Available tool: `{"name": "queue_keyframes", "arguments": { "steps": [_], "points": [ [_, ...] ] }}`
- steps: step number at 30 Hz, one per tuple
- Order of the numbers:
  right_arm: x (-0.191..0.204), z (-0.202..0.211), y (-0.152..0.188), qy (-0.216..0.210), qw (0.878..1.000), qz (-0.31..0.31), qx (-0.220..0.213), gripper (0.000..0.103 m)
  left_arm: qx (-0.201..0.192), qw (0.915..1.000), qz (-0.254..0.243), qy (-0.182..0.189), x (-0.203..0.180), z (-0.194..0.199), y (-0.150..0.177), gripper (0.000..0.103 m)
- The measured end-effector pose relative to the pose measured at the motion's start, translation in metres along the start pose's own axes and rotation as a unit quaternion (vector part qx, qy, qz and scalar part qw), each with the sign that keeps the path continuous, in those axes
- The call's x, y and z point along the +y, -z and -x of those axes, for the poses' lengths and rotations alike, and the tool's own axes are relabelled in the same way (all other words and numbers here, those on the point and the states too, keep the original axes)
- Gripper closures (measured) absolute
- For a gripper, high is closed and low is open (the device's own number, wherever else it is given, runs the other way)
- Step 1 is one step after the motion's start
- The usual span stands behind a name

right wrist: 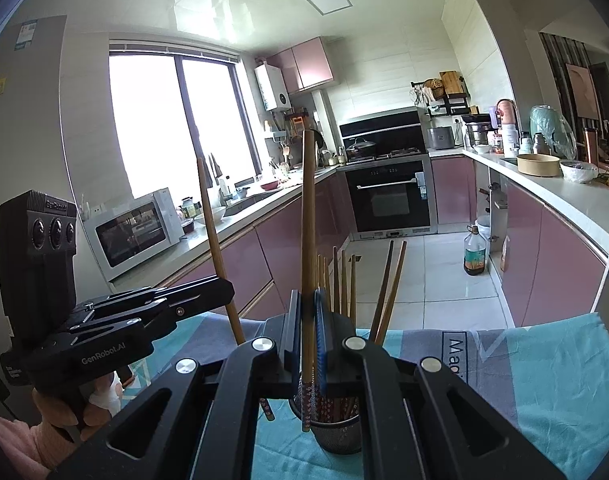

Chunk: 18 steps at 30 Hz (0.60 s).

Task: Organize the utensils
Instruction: 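Lower both chopsticks into the mesh cup and open both grippers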

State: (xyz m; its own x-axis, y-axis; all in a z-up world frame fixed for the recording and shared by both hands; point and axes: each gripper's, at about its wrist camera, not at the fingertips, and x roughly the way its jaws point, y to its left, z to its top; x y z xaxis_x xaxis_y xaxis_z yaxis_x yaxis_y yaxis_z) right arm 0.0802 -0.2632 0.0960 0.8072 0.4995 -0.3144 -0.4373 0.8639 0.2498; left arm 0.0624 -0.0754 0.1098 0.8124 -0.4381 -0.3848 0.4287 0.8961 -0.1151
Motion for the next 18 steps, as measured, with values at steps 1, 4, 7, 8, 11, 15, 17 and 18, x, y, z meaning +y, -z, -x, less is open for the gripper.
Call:
{"name": "queue_keyframes", "arguments": {
  "steps": [1,4,7,8,11,15,17,18],
  "points": [
    [-0.0006,-0.0008,-0.0011,0.0,1.0,0.0,-0.001,0.098,-0.001,1.0,0.0,0.0,0.0005,-0.0004,-0.0012,0.095],
    [-0.0017,-0.0013,-0.001,0.0,1.0,0.002,-0.003,0.098,-0.004,1.0,0.0,0.001,0.0019,0.0012,-0.0013,0.095],
    [-0.0023,-0.0038,-0.0026,0.001,1.0,0.003,-0.003,0.098,-0.004,1.0,0.0,0.003,0.0016,-0.0004,-0.0024,0.095],
    [-0.0011,-0.0031,-0.0022,0.001,1.0,0.002,-0.004,0.098,-0.004,1.0,0.0,0.002,0.001,-0.0008,-0.0029,0.095],
    [-0.0014,-0.005,-0.0048,0.002,1.0,0.001,-0.005,0.098,-0.001,1.0,0.0,0.002,0.0037,-0.0015,-0.0042,0.095],
    [-0.0032,-0.0073,-0.0072,0.003,1.0,-0.001,-0.006,0.098,0.005,1.0,0.002,0.001,0.0049,-0.0012,-0.0038,0.095],
    [-0.0031,-0.008,-0.0072,0.004,1.0,-0.001,-0.007,0.098,0.007,1.0,0.004,0.001,0.0081,-0.0031,-0.0065,0.095],
    [-0.0035,-0.009,-0.0077,0.004,1.0,-0.002,-0.007,0.098,0.008,1.0,0.005,0.002,0.0082,-0.0024,-0.0053,0.095]
  ]
}}
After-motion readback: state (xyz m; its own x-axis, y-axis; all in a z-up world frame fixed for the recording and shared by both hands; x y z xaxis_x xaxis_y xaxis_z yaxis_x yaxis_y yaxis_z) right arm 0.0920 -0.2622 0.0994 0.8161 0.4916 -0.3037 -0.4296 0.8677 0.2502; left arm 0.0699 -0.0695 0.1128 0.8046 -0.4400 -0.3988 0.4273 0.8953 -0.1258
